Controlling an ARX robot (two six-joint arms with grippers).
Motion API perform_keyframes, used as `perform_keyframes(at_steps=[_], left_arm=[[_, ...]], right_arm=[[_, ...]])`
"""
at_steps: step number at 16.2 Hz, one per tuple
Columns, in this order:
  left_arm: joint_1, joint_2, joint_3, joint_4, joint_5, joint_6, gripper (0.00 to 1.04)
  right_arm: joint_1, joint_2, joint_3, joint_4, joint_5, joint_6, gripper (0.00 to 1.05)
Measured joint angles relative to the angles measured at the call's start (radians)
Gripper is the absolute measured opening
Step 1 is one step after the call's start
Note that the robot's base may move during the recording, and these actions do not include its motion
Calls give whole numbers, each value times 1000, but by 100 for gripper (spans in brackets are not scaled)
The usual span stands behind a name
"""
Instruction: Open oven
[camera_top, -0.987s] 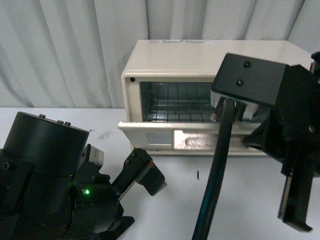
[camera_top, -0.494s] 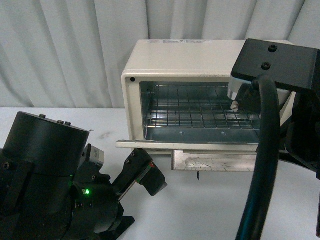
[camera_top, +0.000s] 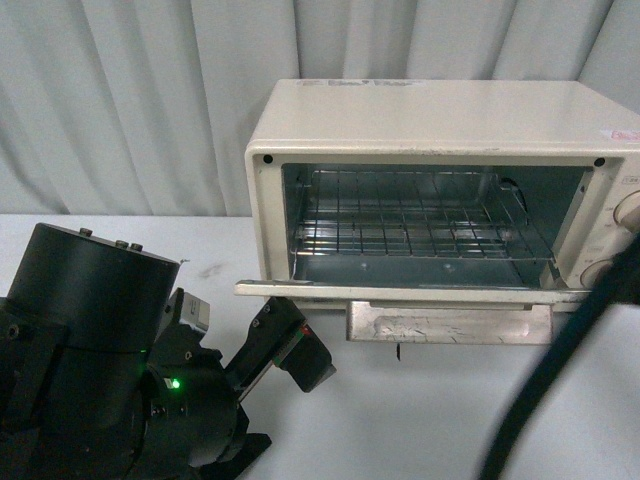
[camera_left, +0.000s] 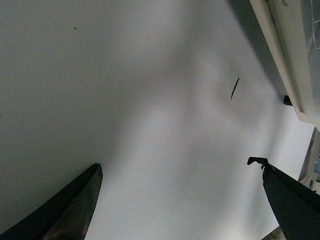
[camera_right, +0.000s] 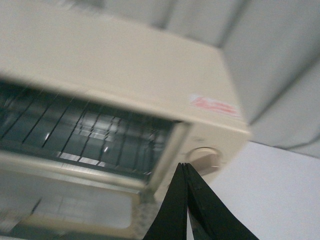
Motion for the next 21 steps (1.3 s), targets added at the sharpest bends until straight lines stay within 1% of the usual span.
perform_keyframes(at_steps=[1, 2, 3, 5, 8, 11, 12, 13, 14, 15, 21], left_arm=[[0, 0, 0, -1, -3, 0, 98], [0, 0, 0, 0, -6, 0, 98], [0, 0, 0, 0, -8, 0, 98], [0, 0, 0, -1, -3, 0, 98], [0, 0, 0, 0, -4, 0, 98], [0, 0, 0, 0, -4, 0, 98], [0, 0, 0, 0, -4, 0, 98], [0, 0, 0, 0, -4, 0, 98], [0, 0, 0, 0, -3, 0, 98], [0, 0, 0, 0, -5, 0, 98], [0, 0, 0, 0, -4, 0, 98]], right_arm=[[-43, -46, -72, 148, 5, 111, 2], [-64, -103, -113, 236, -15, 172, 2], [-79, -158, -145, 253, -46, 208, 2], [-128, -237, -246, 212, -95, 243, 2], [-177, -372, -307, 172, -142, 254, 2], [-230, -533, -376, 69, -201, 254, 2], [-287, -534, -406, 134, -261, 254, 2], [-312, -555, -421, 84, -262, 256, 2], [-310, -597, -435, 32, -273, 257, 2], [-306, -645, -435, 14, -274, 257, 2], [-305, -888, -435, -206, -274, 257, 2]])
